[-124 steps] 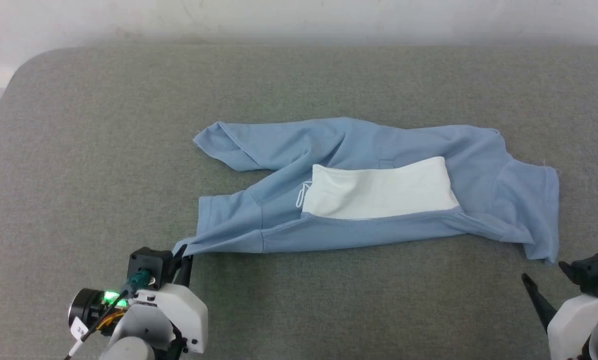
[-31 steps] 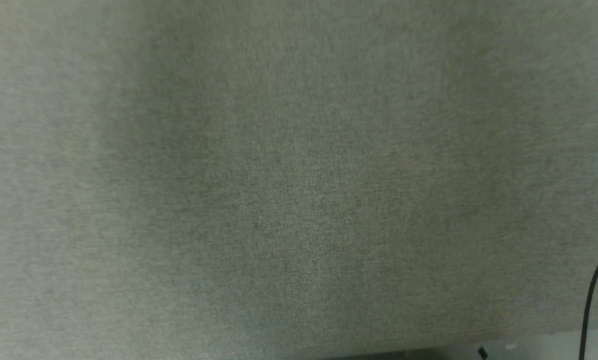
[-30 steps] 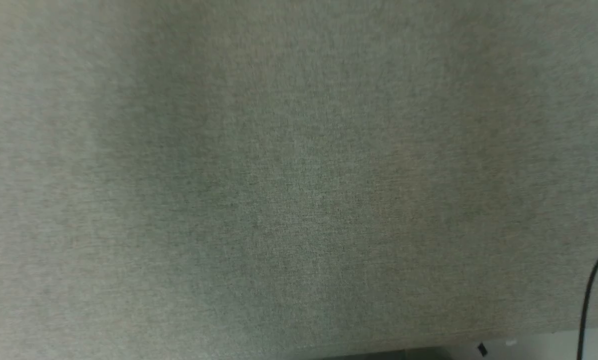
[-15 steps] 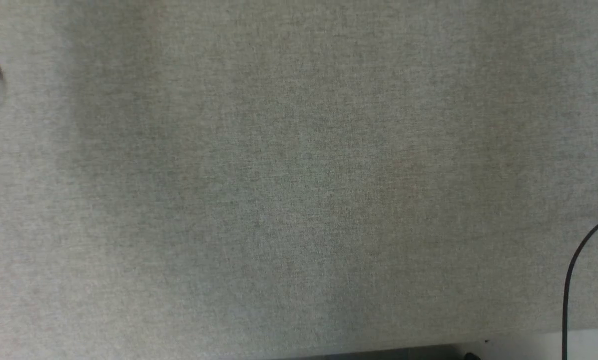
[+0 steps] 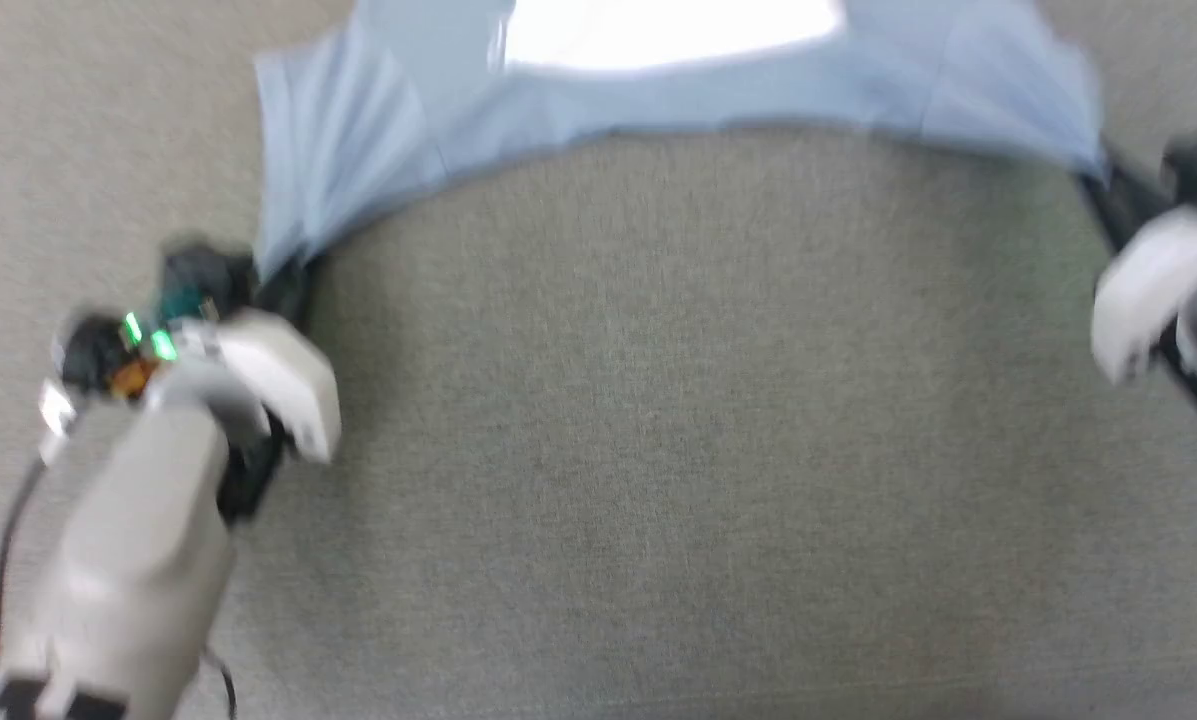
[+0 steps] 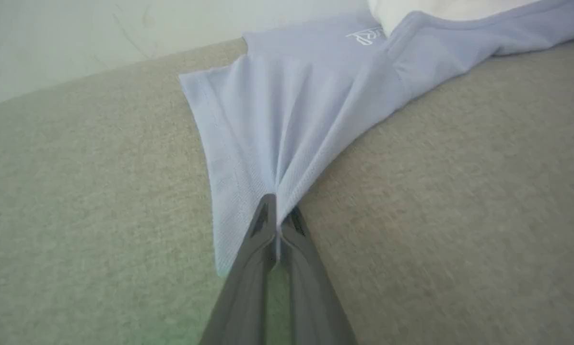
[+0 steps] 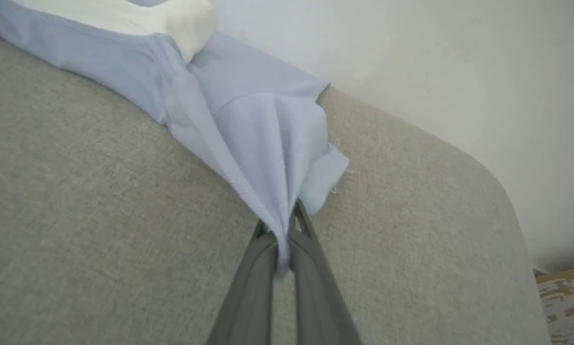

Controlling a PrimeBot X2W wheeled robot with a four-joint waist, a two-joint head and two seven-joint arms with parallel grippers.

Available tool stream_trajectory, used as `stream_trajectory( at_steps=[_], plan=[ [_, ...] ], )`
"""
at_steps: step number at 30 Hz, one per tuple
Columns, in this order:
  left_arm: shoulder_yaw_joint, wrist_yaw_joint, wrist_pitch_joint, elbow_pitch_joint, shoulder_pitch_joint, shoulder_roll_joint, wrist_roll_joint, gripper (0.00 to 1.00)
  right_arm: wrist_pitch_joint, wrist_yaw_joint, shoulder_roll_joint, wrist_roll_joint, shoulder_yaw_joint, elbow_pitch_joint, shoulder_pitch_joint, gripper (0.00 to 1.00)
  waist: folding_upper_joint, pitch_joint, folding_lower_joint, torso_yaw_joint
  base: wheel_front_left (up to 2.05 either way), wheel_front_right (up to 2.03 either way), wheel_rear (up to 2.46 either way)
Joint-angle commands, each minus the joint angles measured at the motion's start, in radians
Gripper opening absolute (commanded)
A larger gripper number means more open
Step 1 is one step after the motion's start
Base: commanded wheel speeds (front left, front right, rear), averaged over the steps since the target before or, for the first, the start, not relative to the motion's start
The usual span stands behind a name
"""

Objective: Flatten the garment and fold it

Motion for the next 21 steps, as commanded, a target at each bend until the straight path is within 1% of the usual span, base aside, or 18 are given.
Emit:
stream_trajectory(
  at_steps=[1, 3, 7, 12, 16, 21],
  plan=[
    [-0.007, -0.012, 0.017, -0.021, 0.054, 0.014, -0.012, 0.0, -0.005, -0.002, -0.025, 0.009, 0.008, -0.023, 0.045, 0.0, 0.0, -0.142, 0.0004, 0.018, 0.0, 0.0, 0.0],
    [-0.027, -0.021, 0.061, -0.069, 0.143, 0.026, -0.027, 0.0, -0.002, -0.002, -0.056, 0.013, 0.023, -0.059, 0.126, 0.0, 0.0, -0.168, 0.0004, 0.022, 0.0, 0.0, 0.0],
    [-0.04, -0.02, 0.134, -0.168, 0.299, 0.066, -0.063, 0.0, 0.016, -0.002, -0.099, 0.035, 0.027, -0.106, 0.286, 0.0, 0.0, -0.204, 0.0004, 0.029, 0.0, 0.0, 0.0],
    [-0.031, 0.016, 0.187, -0.258, 0.429, 0.115, -0.092, 0.0, 0.04, -0.002, -0.138, 0.048, -0.005, -0.115, 0.442, 0.0, 0.0, -0.238, 0.0004, 0.033, 0.0, 0.0, 0.0],
    [-0.014, 0.048, 0.213, -0.293, 0.508, 0.144, -0.119, 0.0, 0.062, -0.002, -0.145, 0.063, -0.041, -0.107, 0.535, 0.0, 0.0, -0.273, 0.0004, 0.028, 0.0, 0.0, 0.0],
    [-0.011, 0.065, 0.253, -0.338, 0.602, 0.169, -0.153, 0.0, 0.106, -0.002, -0.15, 0.084, -0.069, -0.115, 0.636, 0.0, 0.0, -0.314, 0.0004, 0.021, 0.0, 0.0, 0.0]
  ],
)
